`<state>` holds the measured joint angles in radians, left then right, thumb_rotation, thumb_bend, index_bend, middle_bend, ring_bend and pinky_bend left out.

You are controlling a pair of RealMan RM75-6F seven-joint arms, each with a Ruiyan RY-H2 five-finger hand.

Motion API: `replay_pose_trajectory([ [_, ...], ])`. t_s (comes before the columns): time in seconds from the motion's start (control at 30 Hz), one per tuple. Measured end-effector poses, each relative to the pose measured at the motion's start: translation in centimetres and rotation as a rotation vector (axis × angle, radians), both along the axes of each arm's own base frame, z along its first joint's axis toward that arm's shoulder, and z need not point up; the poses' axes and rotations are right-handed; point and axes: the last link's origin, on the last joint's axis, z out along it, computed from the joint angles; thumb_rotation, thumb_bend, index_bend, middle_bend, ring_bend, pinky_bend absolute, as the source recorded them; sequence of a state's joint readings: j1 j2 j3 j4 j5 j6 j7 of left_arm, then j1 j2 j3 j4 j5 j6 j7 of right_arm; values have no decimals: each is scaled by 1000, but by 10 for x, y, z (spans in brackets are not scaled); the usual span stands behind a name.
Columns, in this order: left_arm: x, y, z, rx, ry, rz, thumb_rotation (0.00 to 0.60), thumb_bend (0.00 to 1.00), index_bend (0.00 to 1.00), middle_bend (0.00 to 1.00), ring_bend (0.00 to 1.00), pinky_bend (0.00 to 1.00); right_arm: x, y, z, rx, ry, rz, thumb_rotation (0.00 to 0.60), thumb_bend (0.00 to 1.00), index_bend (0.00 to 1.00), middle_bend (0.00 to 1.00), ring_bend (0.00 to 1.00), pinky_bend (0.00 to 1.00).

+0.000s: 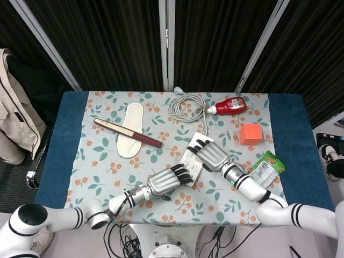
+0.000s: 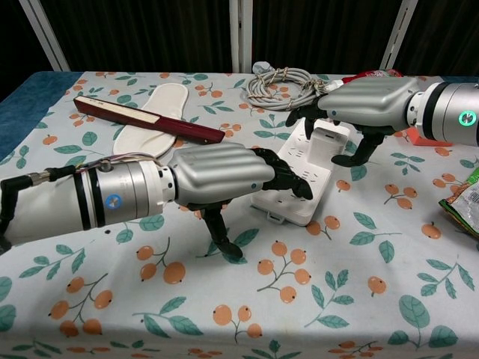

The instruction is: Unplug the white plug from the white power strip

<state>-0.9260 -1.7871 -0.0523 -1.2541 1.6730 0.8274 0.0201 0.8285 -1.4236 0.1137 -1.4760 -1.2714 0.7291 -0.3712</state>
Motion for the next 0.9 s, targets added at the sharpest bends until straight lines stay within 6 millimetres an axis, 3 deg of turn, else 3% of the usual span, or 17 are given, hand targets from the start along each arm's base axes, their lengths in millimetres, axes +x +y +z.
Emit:
replay_pose_trajectory([
  [0.17,0,1,-1,-4,-7,6,600,81,148,178,94,93,-4,-3,-4,-6,-11,-8,600,372,276,347,177,350],
  [0.57,-1,3,-2,-18,-17,29,600,81,148,178,94,94,-10,-3,-8,-10,-28,-7,600,399,337,420,246,386],
  [0.63,-1,4,-2,-23,-18,36,600,81,148,178,94,94,-11,-3,-8,-12,-31,-5,600,412,377,437,285,410],
  [0.9,-1,4,-1,-41,-28,52,600,80,148,178,94,94,-11,-2,-8,-26,-61,9,600,542,698,570,467,527],
])
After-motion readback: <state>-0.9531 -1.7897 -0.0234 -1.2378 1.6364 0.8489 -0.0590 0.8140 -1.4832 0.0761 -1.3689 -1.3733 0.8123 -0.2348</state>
